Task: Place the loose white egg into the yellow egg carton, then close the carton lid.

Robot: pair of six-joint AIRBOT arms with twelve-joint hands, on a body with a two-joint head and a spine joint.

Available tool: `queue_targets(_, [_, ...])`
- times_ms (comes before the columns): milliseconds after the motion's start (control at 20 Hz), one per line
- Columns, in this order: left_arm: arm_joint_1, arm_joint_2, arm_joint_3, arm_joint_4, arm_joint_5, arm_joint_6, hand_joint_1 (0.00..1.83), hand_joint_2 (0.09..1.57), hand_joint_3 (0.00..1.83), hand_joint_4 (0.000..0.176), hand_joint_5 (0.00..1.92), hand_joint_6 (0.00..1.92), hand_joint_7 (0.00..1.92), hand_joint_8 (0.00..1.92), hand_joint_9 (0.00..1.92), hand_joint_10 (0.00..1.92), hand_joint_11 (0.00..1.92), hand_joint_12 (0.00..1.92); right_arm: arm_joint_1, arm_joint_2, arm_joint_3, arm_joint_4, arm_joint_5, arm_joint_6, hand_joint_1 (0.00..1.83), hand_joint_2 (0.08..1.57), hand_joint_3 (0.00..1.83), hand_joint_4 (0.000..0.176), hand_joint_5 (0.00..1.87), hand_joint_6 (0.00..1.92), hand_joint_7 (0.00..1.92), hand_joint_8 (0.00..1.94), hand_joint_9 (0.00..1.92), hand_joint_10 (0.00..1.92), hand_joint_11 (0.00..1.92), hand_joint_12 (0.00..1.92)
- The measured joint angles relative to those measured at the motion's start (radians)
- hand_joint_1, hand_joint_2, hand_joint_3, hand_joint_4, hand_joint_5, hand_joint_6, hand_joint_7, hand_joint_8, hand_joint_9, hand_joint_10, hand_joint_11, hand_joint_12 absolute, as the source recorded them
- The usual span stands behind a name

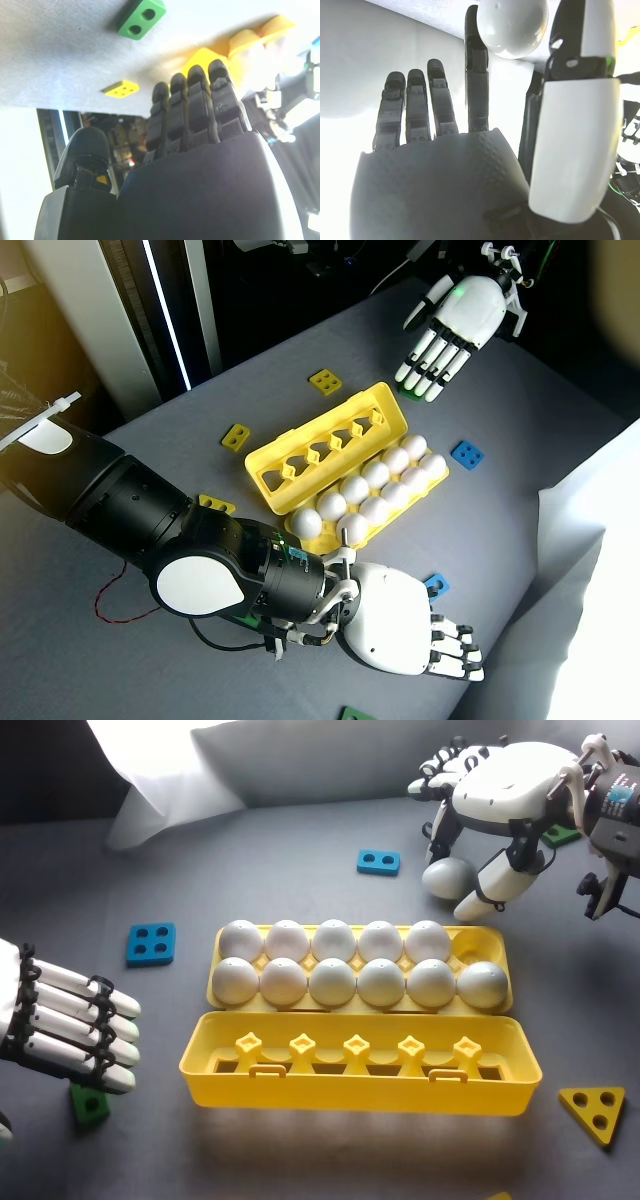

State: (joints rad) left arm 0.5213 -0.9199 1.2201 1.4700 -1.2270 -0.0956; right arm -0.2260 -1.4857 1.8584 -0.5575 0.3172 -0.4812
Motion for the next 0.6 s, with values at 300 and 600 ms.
queue_targets(300, [0.0,0.0,-0.002,0.0,0.001,0.0,0.0,1.44,0.0,0.0,0.09,0.0,0.08,0.0,0.05,0.0,0.0,0.03,0.0,0.0,0.002,0.005,0.005,0.002,1.12,0.95,0.0,0.176,1.45,0.13,0.2,0.01,0.0,0.0,0.0,0.0])
queue_targets(600, [0.0,0.0,-0.01,0.0,0.001,0.0,0.0,1.43,0.0,0.0,0.18,0.01,0.15,0.01,0.11,0.01,0.07,0.04,0.005,0.001,0.002,0.003,0.003,0.023,1.12,0.95,0.0,0.176,1.45,0.13,0.22,0.01,0.0,0.0,0.0,0.0])
